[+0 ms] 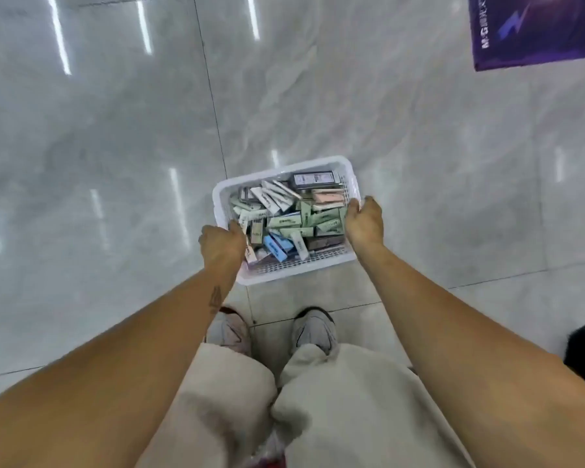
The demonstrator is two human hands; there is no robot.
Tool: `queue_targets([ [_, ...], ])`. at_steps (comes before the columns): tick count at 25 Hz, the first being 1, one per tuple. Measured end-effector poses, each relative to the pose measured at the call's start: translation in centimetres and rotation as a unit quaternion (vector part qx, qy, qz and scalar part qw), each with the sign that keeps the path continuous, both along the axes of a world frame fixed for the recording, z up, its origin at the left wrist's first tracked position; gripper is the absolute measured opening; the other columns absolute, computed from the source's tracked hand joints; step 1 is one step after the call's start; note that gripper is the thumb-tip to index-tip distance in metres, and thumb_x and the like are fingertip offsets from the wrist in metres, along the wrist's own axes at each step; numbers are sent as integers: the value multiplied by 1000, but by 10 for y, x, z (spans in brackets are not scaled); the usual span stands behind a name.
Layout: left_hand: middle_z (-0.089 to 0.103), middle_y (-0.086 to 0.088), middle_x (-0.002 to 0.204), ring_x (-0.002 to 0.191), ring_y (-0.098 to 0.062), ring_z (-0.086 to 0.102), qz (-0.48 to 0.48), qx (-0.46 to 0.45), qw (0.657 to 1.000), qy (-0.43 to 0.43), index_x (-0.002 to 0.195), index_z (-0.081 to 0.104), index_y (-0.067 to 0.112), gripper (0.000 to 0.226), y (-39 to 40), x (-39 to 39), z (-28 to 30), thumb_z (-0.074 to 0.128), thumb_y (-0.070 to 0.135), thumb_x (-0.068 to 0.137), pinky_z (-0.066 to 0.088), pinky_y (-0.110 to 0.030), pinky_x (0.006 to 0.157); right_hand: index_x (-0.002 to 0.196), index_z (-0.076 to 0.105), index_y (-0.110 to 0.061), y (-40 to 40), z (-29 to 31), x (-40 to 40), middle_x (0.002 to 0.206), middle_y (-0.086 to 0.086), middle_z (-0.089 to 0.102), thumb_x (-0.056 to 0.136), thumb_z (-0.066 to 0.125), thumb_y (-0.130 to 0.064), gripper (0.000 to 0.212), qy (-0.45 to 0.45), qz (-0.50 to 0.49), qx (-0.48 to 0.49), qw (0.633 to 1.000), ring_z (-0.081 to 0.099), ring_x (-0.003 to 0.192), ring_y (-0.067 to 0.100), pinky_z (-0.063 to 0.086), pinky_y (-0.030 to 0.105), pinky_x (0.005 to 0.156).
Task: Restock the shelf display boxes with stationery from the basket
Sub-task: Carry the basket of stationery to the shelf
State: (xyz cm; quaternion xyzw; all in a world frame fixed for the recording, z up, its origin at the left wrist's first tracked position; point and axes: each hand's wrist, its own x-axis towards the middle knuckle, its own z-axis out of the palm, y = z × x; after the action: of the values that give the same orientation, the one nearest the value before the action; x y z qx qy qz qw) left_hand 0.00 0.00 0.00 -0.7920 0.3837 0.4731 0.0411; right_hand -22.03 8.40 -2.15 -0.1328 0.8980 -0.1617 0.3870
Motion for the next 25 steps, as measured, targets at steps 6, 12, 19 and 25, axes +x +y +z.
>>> queue_targets([
  [6,55,-22,132,113,-38,57,42,34,999,8,136,45,-2,59,0,1,-40,36,45,101,49,-44,95,130,53,4,-13,-37,-15,132,26,54,108,28,-39,55,20,11,57,998,55,117,41,43,40,96],
  [12,61,-15,96,86,-31,54,-18,-111,993,-42,98,57,0,52,-25,30,70,32,46,101,38,-34,72,93,58,-4,-2,67,-3,92,12,62,106,33,-42,47,54,15,11,998,56,88,32,35,32,70],
  [19,31,0,53,51,-17,28,-50,-261,964,-15,60,27,14,52,-69,81,320,45,41,100,22,-34,48,64,40,-13,-25,325,35,59,-1,46,104,46,-38,47,110,34,-118,986,41,55,10,32,17,48],
  [25,27,0,47,44,-15,27,-126,-345,929,-34,55,25,13,57,-125,109,503,45,38,102,18,-33,45,67,44,-9,-86,504,55,60,0,47,104,47,-38,47,147,32,-186,971,41,57,18,18,32,55],
])
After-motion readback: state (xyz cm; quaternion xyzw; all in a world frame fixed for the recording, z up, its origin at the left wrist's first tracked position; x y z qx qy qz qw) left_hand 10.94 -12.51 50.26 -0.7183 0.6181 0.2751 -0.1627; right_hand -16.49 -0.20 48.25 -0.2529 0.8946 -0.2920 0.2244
